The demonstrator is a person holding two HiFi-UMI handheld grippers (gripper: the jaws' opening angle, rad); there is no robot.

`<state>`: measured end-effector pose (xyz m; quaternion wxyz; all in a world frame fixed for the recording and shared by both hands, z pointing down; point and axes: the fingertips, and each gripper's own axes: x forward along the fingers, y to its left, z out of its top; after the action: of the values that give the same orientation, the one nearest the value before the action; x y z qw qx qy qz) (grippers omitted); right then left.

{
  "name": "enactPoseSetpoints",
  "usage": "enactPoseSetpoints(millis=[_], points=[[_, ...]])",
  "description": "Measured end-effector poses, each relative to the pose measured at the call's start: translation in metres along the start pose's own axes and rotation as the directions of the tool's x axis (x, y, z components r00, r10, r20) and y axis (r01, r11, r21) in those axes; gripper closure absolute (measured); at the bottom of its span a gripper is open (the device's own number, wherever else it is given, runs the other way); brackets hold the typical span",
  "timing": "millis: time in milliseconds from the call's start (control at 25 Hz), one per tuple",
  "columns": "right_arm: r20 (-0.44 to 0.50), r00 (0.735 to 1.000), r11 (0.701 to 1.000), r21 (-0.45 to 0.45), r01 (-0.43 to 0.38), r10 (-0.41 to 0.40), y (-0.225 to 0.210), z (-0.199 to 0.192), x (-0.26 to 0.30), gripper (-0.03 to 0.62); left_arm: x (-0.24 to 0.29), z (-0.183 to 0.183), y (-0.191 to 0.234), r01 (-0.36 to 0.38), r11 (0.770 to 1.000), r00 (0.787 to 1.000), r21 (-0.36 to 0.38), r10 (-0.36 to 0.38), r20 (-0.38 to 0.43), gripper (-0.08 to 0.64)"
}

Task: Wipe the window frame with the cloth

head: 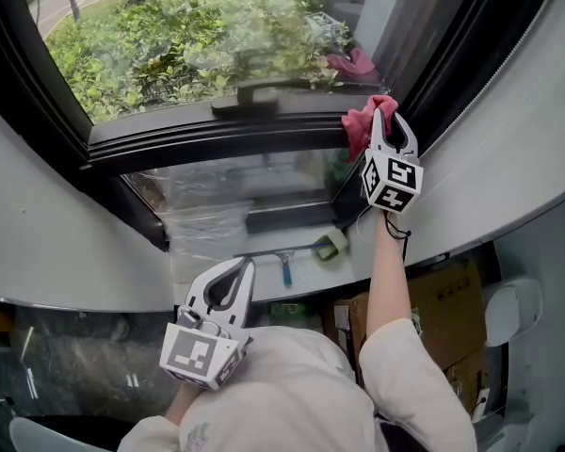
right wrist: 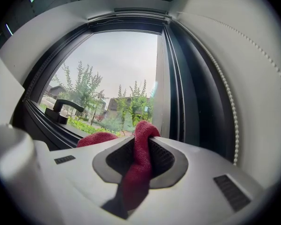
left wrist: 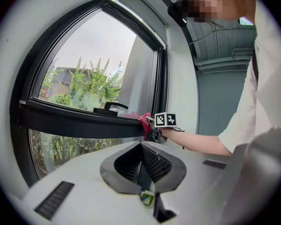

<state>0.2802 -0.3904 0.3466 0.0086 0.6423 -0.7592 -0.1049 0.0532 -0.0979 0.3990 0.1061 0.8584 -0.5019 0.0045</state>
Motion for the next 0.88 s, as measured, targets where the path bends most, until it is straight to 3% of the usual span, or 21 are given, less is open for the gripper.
enactPoseSetpoints(millis=[880], points=[[0.015, 0.999, 0.999, -0.012, -0.035, 0.035, 0.044, 0.007, -0.003, 0.505, 0.006, 0.0, 0.001, 0.03, 1.0, 1.0, -0.005, -0.03, 0.002, 0.552]])
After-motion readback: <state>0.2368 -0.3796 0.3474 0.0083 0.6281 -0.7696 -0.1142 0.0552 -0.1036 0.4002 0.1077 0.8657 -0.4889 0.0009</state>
